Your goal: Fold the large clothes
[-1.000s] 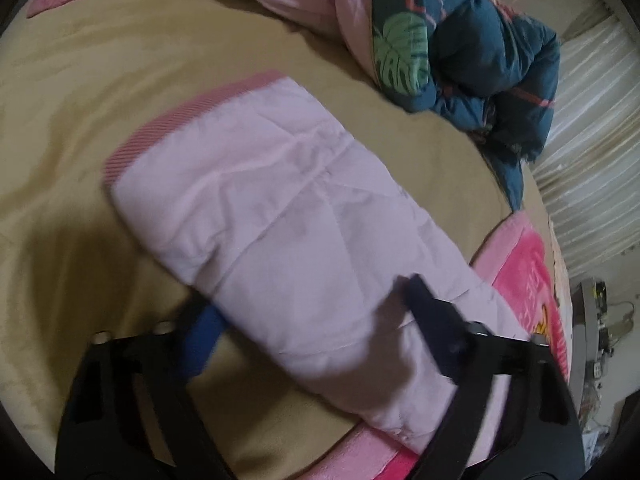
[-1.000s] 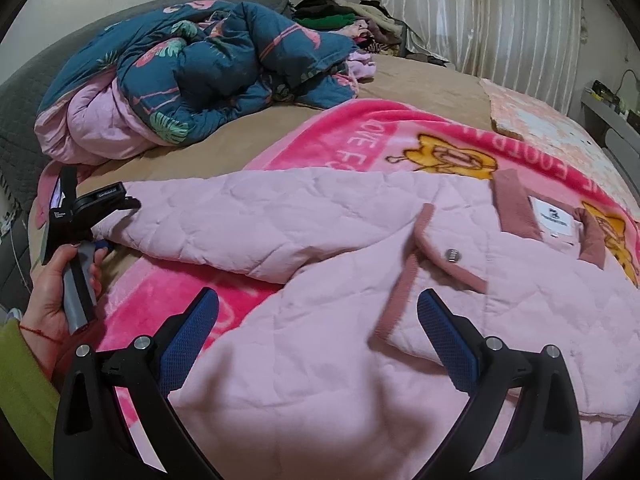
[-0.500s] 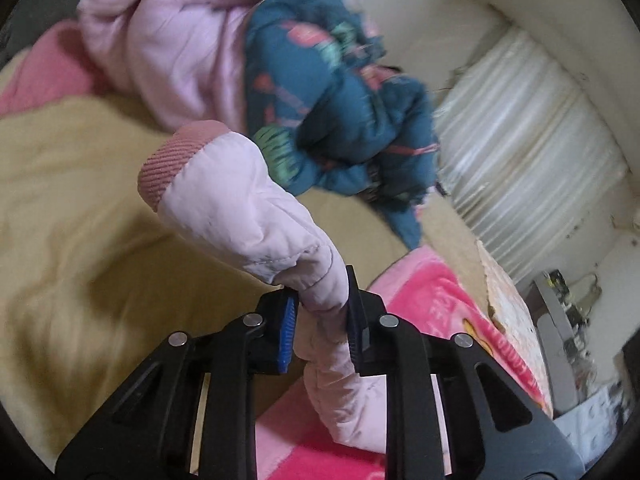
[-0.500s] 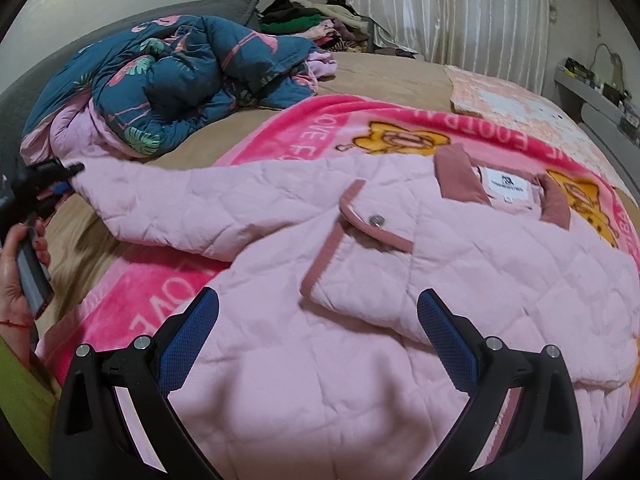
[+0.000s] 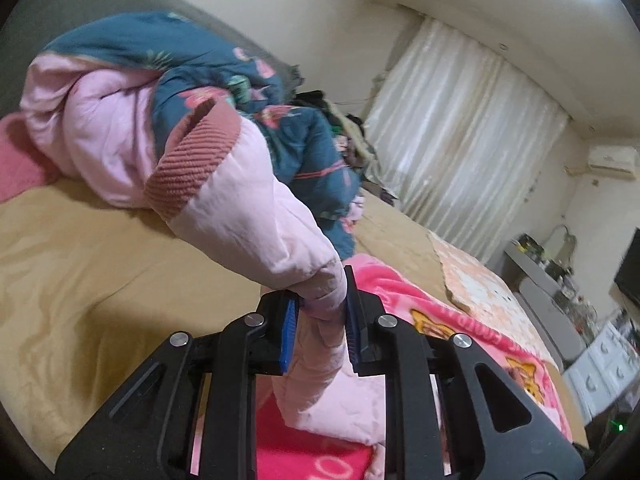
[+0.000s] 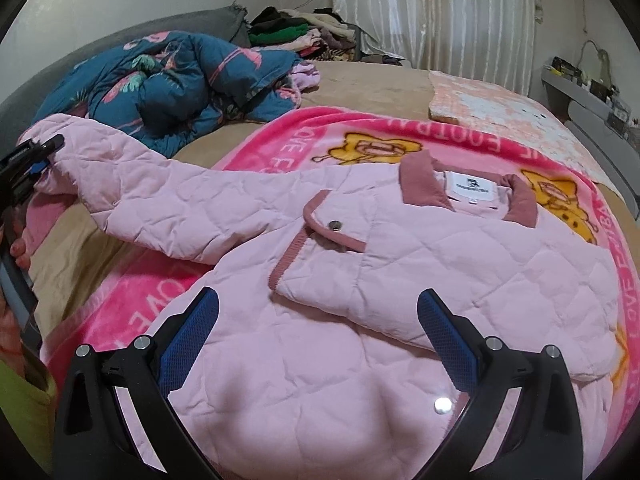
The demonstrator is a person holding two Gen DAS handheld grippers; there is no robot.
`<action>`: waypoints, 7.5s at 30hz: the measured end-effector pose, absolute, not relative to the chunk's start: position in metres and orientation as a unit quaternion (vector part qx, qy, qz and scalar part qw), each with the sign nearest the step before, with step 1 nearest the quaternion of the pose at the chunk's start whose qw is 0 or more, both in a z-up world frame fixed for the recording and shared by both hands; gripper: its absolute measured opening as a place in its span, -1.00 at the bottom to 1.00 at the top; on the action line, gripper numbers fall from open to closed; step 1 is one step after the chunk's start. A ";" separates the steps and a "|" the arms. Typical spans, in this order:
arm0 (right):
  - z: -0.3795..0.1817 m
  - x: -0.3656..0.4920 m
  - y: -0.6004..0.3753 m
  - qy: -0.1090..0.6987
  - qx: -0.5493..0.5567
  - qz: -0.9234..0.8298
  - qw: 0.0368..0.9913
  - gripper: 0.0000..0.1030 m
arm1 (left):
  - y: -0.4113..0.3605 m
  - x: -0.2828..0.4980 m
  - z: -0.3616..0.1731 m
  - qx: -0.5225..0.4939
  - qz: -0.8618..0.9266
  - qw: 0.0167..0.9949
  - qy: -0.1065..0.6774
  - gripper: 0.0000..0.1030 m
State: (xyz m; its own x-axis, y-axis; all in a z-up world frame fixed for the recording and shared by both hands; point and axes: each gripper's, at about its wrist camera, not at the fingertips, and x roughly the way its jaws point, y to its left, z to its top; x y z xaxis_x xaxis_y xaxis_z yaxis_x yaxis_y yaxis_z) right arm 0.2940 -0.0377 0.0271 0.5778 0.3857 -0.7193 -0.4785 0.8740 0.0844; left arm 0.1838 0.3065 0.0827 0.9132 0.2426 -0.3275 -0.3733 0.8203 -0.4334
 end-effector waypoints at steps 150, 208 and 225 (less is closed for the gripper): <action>0.069 0.364 -0.273 0.342 -0.031 0.143 0.928 -0.83 | 0.064 0.348 0.024 -0.112 -0.042 0.903 0.413 0.82; -0.075 0.410 -0.188 0.498 -0.128 0.140 0.846 0.89 | 0.024 0.369 -0.058 -0.016 -0.040 0.880 0.473 0.84; -0.042 0.366 -0.208 0.476 -0.108 0.151 0.860 0.90 | 0.019 0.343 -0.038 -0.013 -0.045 0.880 0.472 0.83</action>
State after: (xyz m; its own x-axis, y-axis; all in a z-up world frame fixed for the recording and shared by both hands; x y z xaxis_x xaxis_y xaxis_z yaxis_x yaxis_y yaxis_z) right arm 0.3665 -0.2079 -0.0417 0.5014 0.1566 -0.8509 -0.3630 0.9308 -0.0426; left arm 0.3429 0.0190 -0.0382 0.5502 -0.0917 -0.8300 0.0665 0.9956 -0.0659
